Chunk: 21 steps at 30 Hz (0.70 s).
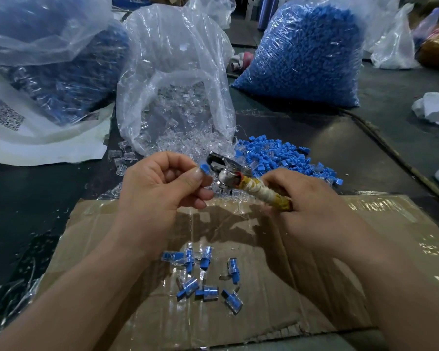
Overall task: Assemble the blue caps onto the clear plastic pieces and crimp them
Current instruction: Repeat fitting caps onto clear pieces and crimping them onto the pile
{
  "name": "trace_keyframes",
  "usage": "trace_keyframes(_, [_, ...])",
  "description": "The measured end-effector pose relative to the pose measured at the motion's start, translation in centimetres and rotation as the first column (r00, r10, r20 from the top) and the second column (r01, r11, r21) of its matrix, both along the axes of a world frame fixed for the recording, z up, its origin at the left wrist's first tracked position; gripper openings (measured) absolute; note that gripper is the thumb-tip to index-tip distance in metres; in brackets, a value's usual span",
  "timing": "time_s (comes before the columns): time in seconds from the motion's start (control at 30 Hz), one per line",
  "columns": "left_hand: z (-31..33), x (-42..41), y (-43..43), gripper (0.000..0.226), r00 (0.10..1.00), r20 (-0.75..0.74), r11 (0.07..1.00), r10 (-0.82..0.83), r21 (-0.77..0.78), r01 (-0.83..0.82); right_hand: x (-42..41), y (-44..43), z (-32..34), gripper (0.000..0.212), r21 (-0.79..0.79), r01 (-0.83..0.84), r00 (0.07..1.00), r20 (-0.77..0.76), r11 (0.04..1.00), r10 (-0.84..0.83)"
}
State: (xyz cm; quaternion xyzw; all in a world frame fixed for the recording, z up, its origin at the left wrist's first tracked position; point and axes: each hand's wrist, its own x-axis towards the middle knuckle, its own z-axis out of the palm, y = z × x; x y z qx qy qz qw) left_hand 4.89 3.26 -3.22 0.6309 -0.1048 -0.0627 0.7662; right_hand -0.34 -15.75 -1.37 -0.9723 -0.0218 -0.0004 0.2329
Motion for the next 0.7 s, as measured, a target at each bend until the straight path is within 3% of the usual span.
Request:
trace_keyframes(0.1, [0.4,-0.2,0.3,0.006,1.000,0.007,0.999,-0.021,-0.035,0.021,-0.1,-1.1,0.5,0.019,-0.042,0.015,0.997,-0.078,0.999,-0.019])
trace_keyframes(0.2, [1.0,-0.8,0.5,0.010,0.973,0.040,0.973,-0.225,0.057,0.223,-0.1,-1.2,0.3,0.019,-0.107,0.006,0.994,-0.105,0.994,-0.017])
trace_keyframes(0.27, [1.0,-1.2,0.3,0.021,0.921,0.028,0.911,-0.388,0.160,0.379,0.0,-0.9,-0.1,0.022,-0.145,-0.010,0.993,-0.114,0.989,-0.007])
trace_keyframes(0.37, [0.6,-1.4,-0.1,0.020,0.831,0.073,0.796,-0.551,0.347,0.497,0.0,-0.5,-0.4,0.028,-0.195,-0.048,0.993,-0.118,0.980,0.025])
trace_keyframes(0.53, [0.1,-1.3,-0.1,0.010,0.748,0.092,0.679,-0.657,0.503,0.534,0.2,-0.6,-0.5,0.058,-0.210,-0.067,0.984,-0.176,0.975,0.029])
trace_keyframes(0.7, [0.2,-1.3,0.0,0.020,0.790,0.137,0.746,-0.597,0.458,0.484,0.1,-1.0,-0.4,0.075,-0.182,-0.107,0.968,-0.243,0.977,0.061])
